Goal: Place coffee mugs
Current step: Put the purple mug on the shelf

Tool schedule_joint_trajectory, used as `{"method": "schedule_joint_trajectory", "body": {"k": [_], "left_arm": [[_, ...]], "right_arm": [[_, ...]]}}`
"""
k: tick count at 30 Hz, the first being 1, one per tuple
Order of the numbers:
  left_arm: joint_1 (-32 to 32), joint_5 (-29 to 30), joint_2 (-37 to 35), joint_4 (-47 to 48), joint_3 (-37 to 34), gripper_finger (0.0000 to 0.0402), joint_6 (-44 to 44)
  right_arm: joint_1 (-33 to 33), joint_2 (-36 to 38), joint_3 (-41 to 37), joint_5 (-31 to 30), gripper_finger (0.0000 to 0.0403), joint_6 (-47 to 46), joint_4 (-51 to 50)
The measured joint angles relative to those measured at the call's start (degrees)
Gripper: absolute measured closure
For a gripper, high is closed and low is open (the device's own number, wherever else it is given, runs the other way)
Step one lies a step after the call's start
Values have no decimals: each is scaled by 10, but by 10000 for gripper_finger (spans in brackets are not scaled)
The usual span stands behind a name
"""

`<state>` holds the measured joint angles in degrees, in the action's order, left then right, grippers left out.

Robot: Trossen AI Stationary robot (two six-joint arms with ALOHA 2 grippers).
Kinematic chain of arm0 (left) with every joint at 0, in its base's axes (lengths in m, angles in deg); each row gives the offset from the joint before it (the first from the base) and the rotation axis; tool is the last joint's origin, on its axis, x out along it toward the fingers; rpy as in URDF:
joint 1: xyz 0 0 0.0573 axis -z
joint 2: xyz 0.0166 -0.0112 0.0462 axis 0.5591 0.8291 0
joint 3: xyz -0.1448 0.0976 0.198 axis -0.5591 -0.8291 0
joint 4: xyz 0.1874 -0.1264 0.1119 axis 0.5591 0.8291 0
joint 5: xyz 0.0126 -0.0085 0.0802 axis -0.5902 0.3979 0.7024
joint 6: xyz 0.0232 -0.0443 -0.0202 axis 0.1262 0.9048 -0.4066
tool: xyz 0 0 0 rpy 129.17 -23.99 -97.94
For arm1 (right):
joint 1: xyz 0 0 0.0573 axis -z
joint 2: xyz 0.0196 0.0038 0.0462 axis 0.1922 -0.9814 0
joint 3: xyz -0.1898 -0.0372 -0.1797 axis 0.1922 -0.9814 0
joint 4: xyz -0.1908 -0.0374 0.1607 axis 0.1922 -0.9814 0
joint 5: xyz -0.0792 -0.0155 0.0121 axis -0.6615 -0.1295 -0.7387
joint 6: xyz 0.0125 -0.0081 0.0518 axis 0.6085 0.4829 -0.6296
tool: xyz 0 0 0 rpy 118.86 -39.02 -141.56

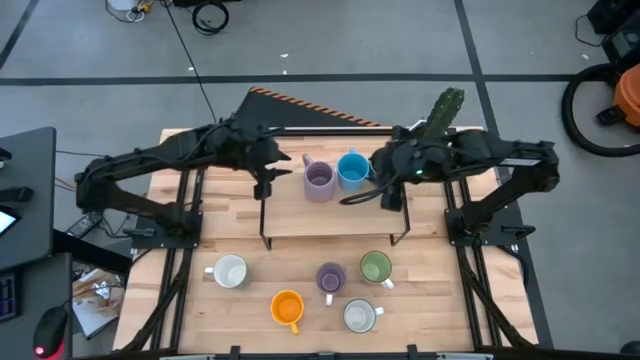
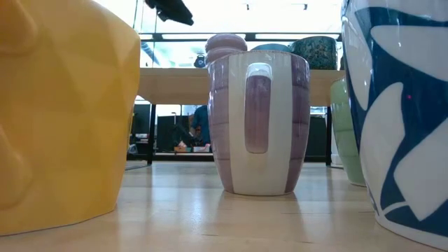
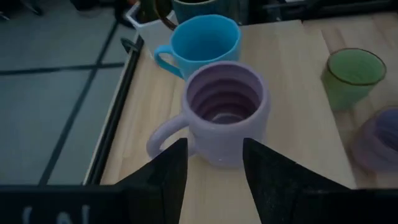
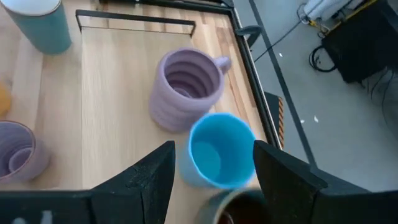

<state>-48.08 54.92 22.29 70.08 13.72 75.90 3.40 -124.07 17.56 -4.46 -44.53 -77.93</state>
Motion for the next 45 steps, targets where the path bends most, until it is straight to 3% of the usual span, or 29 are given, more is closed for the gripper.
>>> {"method": "schedule_joint_trajectory", "body": {"k": [8,14,19,28,35,45], "left_arm": [[0,6,-95,-98,-132,242,5],[0,6,-173,-174,-235,242,31],[5,6,-216,-238,-305,242,62],[13,24,-191,-266,-324,242,84],[89,105,-137,-279,-324,242,69],[188,154,-161,-304,-400,242,91]], "right_arm": [[5,-49,0,3,180,60,102],[55,-71,0,94,192,75,150],[90,-78,0,105,205,95,175],[114,-78,0,132,208,151,211],[113,-79,0,137,209,145,227],[104,-92,0,136,209,147,224]]}}
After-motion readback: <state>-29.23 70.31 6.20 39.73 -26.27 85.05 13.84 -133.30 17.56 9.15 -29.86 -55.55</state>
